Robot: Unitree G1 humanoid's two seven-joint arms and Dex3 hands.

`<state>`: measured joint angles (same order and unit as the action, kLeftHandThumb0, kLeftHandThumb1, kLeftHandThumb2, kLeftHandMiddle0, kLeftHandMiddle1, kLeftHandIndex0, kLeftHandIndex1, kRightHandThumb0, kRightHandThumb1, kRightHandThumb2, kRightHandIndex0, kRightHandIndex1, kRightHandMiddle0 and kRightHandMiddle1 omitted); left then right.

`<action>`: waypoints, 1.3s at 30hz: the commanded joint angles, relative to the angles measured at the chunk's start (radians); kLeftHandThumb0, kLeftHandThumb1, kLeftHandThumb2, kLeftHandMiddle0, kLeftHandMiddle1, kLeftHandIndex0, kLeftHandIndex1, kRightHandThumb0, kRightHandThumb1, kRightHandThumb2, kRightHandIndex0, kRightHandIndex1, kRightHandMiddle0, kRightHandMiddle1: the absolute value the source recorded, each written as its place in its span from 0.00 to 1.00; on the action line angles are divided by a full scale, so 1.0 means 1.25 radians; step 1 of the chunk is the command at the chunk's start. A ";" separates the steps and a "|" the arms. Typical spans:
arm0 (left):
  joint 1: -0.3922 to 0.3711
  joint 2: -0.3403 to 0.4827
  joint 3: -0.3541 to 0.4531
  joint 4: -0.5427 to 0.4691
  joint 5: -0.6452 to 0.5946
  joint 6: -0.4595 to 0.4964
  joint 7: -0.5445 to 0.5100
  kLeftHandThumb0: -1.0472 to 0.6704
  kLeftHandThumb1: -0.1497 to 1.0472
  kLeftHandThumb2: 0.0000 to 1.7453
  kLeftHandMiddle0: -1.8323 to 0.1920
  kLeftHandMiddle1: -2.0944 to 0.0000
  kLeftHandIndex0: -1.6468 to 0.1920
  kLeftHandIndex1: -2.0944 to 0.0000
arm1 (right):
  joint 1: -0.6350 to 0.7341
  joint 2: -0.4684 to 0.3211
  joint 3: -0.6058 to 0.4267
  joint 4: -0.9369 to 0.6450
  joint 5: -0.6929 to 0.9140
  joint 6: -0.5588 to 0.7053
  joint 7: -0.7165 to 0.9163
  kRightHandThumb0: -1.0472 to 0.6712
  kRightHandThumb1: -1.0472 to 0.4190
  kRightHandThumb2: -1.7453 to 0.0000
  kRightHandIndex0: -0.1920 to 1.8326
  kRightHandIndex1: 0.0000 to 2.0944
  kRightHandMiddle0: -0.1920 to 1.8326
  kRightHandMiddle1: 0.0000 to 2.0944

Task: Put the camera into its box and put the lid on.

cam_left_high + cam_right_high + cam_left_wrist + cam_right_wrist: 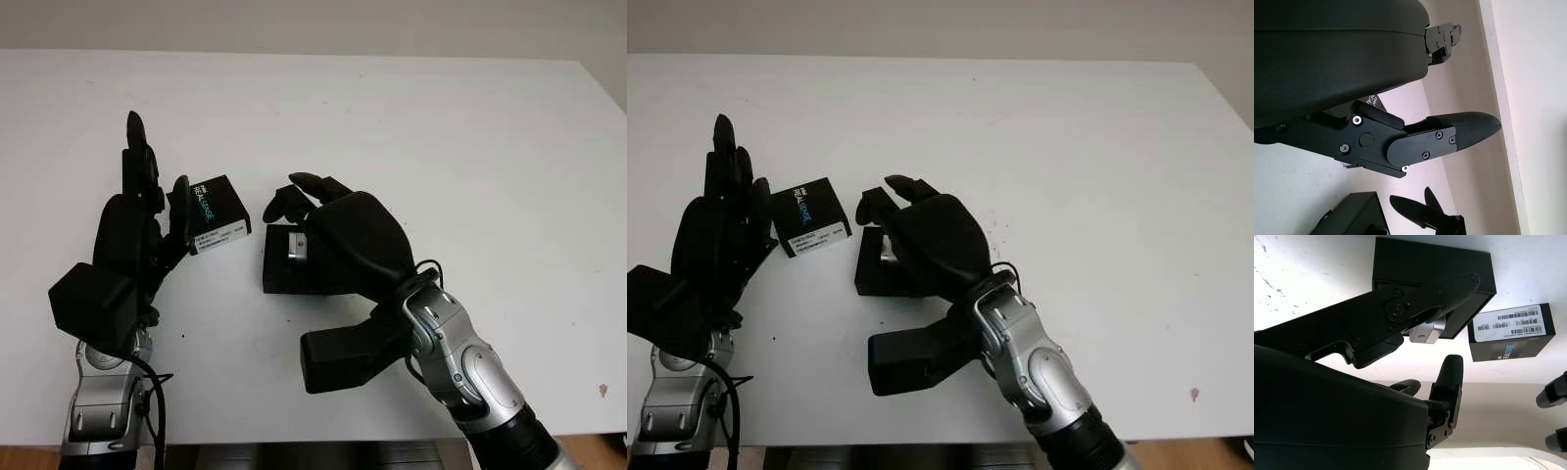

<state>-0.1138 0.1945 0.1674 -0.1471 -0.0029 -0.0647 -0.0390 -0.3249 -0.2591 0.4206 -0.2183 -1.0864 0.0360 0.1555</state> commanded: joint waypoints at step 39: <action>0.003 -0.005 -0.003 -0.004 0.006 -0.009 0.014 0.18 1.00 0.37 1.00 1.00 1.00 1.00 | 0.004 -0.030 -0.050 -0.065 -0.024 0.071 0.027 0.24 0.09 0.97 0.29 0.10 0.27 0.54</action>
<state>-0.1136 0.1907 0.1671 -0.1422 -0.0014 -0.0711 -0.0248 -0.3267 -0.2927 0.3706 -0.2752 -1.1213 0.1229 0.2003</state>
